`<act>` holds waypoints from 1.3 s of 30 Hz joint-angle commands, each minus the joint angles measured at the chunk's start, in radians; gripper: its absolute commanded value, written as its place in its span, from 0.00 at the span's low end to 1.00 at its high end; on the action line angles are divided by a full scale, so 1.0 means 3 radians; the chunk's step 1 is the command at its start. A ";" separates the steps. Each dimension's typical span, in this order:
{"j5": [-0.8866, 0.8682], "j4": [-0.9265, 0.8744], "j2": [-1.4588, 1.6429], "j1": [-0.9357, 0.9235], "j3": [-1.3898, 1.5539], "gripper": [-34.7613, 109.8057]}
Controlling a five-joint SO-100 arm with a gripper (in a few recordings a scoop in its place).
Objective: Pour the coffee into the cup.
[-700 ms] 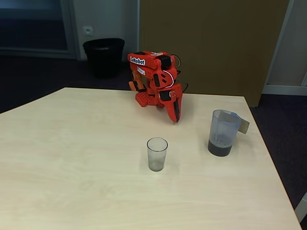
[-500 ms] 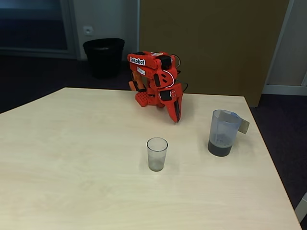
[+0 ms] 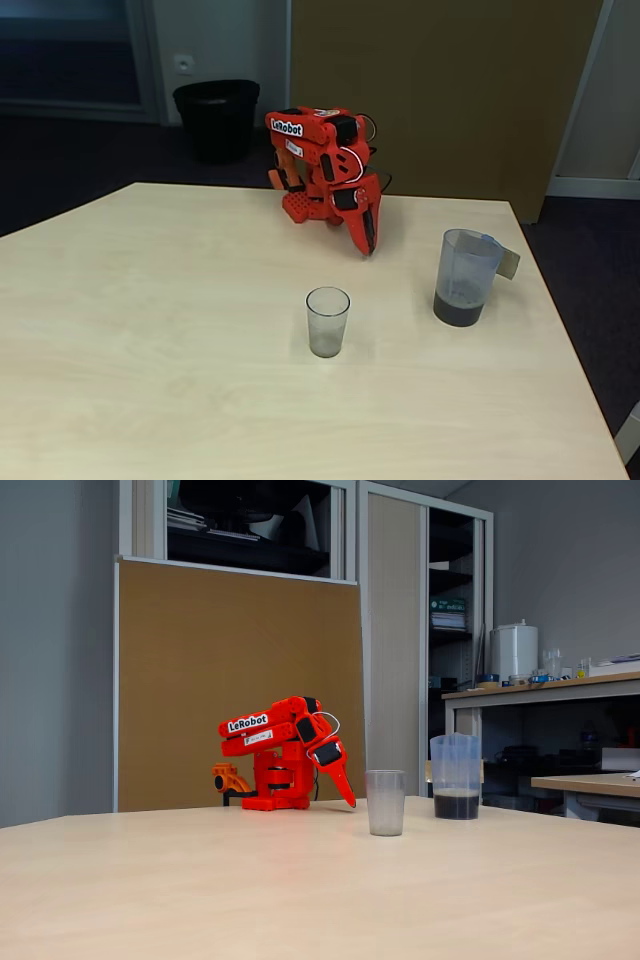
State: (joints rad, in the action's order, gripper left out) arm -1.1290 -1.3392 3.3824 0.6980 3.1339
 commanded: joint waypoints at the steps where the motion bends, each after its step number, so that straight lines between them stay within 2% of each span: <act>1: -0.0026 -0.0031 0.0020 0.0005 0.0020 0.24; 12: -0.0026 -0.0031 0.0020 0.0005 0.0020 0.24; 21: 0.0230 0.0046 0.0041 0.0020 0.0020 0.24; 22: 0.0148 0.0138 0.0041 0.0077 0.0020 0.24; 25: -0.0603 0.0445 0.0036 0.0230 0.0020 0.24; 29: -0.1012 0.0839 -0.0046 0.0450 0.0020 0.24; 32: -0.1381 0.0885 -0.0020 0.0588 0.0020 0.24; 39: -0.1672 0.1575 -0.0322 0.0946 0.0020 0.24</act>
State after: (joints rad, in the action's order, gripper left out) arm -1.5785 -0.9219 3.3057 0.9373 3.1339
